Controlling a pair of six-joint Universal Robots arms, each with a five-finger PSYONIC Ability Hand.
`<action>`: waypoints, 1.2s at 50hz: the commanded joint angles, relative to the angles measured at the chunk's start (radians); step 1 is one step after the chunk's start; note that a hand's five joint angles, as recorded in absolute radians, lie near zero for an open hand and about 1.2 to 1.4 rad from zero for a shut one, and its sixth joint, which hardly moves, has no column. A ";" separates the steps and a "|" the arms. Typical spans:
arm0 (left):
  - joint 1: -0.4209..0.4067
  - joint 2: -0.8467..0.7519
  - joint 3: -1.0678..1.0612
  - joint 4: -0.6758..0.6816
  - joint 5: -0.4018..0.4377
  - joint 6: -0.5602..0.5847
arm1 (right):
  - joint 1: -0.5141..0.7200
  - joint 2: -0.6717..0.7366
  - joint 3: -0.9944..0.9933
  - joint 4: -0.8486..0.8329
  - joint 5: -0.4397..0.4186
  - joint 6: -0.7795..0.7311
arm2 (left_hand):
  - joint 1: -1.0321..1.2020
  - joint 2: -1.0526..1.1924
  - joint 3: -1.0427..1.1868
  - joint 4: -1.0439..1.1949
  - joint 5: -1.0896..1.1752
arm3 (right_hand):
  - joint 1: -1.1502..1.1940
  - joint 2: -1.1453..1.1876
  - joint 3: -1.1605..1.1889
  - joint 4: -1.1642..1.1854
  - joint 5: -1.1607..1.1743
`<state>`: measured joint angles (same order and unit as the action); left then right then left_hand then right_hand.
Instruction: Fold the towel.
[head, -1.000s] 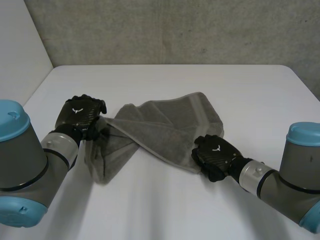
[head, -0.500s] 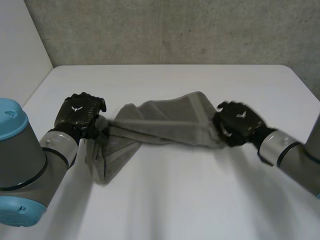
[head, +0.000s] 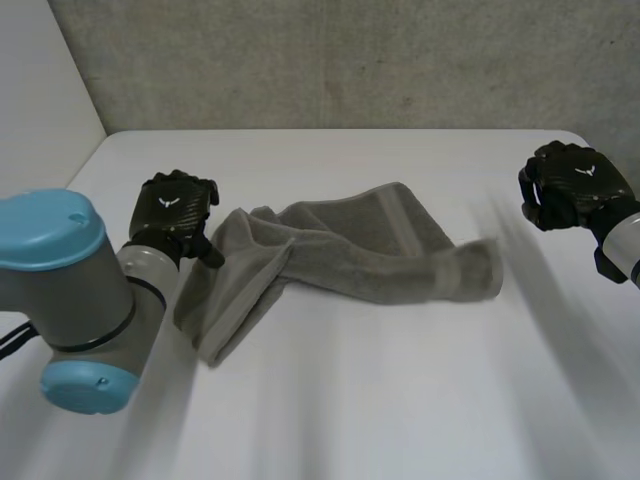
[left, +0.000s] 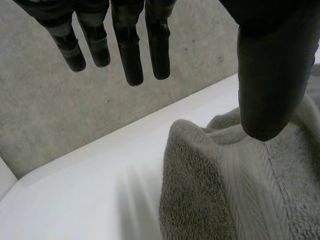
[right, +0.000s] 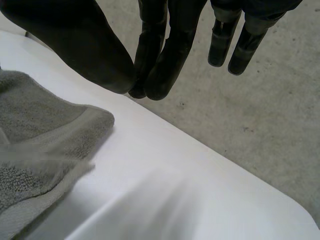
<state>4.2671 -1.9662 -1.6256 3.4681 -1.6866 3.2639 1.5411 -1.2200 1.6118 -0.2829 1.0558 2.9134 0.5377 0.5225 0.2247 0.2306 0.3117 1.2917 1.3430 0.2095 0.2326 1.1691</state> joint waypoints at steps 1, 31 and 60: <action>-0.047 -0.057 0.030 -0.001 -0.022 -0.001 | 0.008 0.001 0.028 0.002 -0.017 0.000 | -0.063 -0.048 -0.050 -0.056 -0.011 | 0.105 0.053 -0.035 -0.058 0.053; -0.251 -0.284 0.268 0.005 -0.114 0.117 | 0.119 -0.017 0.085 0.103 0.007 -0.010 | -0.039 -0.024 -0.050 -0.056 0.012 | -1.216 -1.267 -0.035 -0.058 -1.169; -0.076 -0.237 0.168 0.102 -0.162 0.283 | 0.142 0.398 -0.286 0.220 0.104 0.001 | -0.019 -0.004 -0.050 -0.056 0.033 | -0.620 -0.672 -0.035 -0.058 -0.672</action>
<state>4.1553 -2.2445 -1.3949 3.5812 -1.8554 3.5467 1.6849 -0.8621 1.3734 -0.1101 1.1665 2.9159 0.5377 0.5225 0.2247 0.2306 0.3379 0.5196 0.5151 0.2095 0.2326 0.3492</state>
